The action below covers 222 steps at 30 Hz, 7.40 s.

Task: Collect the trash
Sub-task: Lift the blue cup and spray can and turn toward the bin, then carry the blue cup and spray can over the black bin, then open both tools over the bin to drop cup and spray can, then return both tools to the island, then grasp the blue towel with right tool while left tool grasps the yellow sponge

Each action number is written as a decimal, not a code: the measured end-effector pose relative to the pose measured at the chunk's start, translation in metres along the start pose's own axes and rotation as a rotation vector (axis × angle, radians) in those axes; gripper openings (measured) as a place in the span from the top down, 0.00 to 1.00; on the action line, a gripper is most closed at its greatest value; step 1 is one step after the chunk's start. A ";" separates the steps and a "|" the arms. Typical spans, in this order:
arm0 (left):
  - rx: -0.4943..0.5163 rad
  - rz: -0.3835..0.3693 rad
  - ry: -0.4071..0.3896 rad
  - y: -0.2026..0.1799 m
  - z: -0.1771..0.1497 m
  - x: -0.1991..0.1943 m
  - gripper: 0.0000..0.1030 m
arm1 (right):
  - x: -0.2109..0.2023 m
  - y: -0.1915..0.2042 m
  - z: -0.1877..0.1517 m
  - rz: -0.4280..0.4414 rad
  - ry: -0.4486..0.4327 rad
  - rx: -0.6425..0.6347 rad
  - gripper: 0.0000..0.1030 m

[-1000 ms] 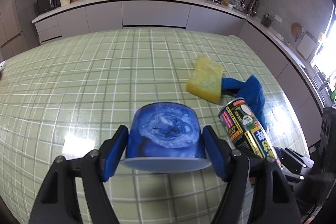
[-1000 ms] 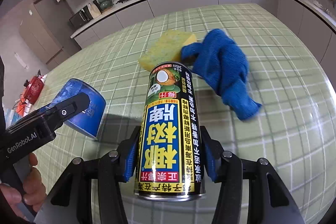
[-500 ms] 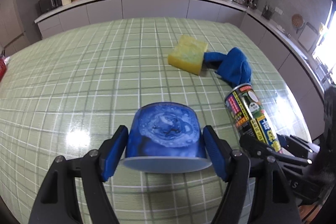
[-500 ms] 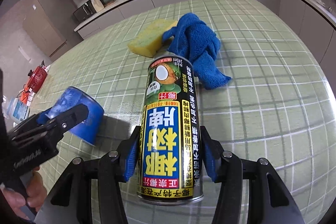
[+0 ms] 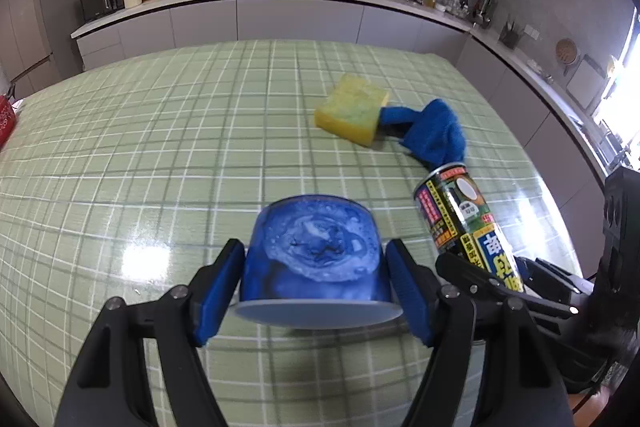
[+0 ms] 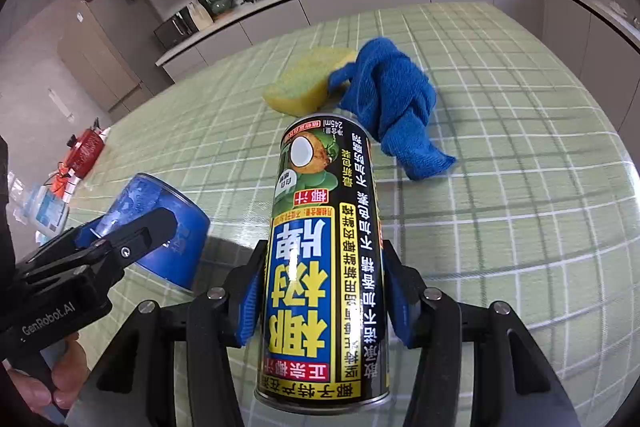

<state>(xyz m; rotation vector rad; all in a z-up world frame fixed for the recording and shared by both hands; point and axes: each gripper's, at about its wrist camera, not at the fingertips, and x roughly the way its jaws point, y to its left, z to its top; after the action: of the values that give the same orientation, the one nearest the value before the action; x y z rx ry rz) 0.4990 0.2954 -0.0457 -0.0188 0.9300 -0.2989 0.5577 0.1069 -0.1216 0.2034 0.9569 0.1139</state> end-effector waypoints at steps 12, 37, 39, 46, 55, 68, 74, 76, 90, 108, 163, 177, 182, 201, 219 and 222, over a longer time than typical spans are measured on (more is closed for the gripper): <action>0.051 -0.034 -0.050 -0.080 -0.003 -0.023 0.29 | -0.071 -0.059 -0.012 0.002 -0.082 0.054 0.47; 0.130 -0.193 -0.020 -0.200 -0.036 -0.018 0.29 | -0.159 -0.168 -0.070 -0.112 -0.113 0.232 0.47; 0.117 -0.196 -0.018 -0.204 -0.039 -0.020 0.29 | -0.161 -0.173 -0.074 -0.105 -0.105 0.240 0.47; 0.118 -0.181 -0.034 -0.244 -0.048 -0.031 0.29 | -0.183 -0.213 -0.081 -0.068 -0.126 0.263 0.47; 0.095 -0.188 -0.003 -0.351 -0.059 -0.011 0.29 | -0.223 -0.321 -0.092 -0.081 -0.125 0.272 0.47; 0.188 -0.189 0.115 -0.474 -0.086 0.045 0.29 | -0.207 -0.462 -0.140 -0.165 -0.001 0.376 0.47; 0.203 -0.137 0.191 -0.499 -0.102 0.073 0.28 | -0.183 -0.489 -0.152 -0.179 0.061 0.376 0.47; 0.206 -0.132 0.221 -0.504 -0.105 0.081 0.28 | -0.177 -0.494 -0.154 -0.182 0.075 0.372 0.47; 0.212 -0.052 0.266 -0.521 -0.099 0.095 0.23 | -0.188 -0.512 -0.140 -0.200 -0.011 0.398 0.39; 0.245 -0.056 0.163 -0.522 -0.089 0.047 0.20 | -0.215 -0.490 -0.130 -0.236 -0.020 0.414 0.39; -0.099 0.161 -0.003 -0.061 0.031 0.017 0.20 | -0.015 -0.066 0.066 -0.027 -0.035 0.016 0.30; -0.033 0.107 0.026 -0.042 0.075 0.070 0.20 | 0.074 -0.053 0.110 -0.111 -0.008 -0.020 0.48; 0.005 0.081 0.028 -0.052 0.080 0.081 0.20 | 0.065 -0.079 0.110 -0.195 -0.061 0.040 0.50; -0.011 -0.014 0.114 -0.051 0.095 0.126 0.20 | 0.045 -0.109 0.105 -0.192 -0.074 0.134 0.50; -0.022 0.037 0.024 -0.039 0.111 0.107 0.20 | 0.036 -0.124 0.106 -0.217 -0.101 0.192 0.50; -0.018 0.010 0.049 -0.039 0.114 0.124 0.20 | 0.037 -0.122 0.104 -0.224 -0.101 0.187 0.50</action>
<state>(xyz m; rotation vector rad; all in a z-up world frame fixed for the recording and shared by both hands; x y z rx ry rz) 0.6487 0.2133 -0.0690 -0.0231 0.9811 -0.2829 0.6648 -0.0179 -0.1198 0.2697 0.8833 -0.1905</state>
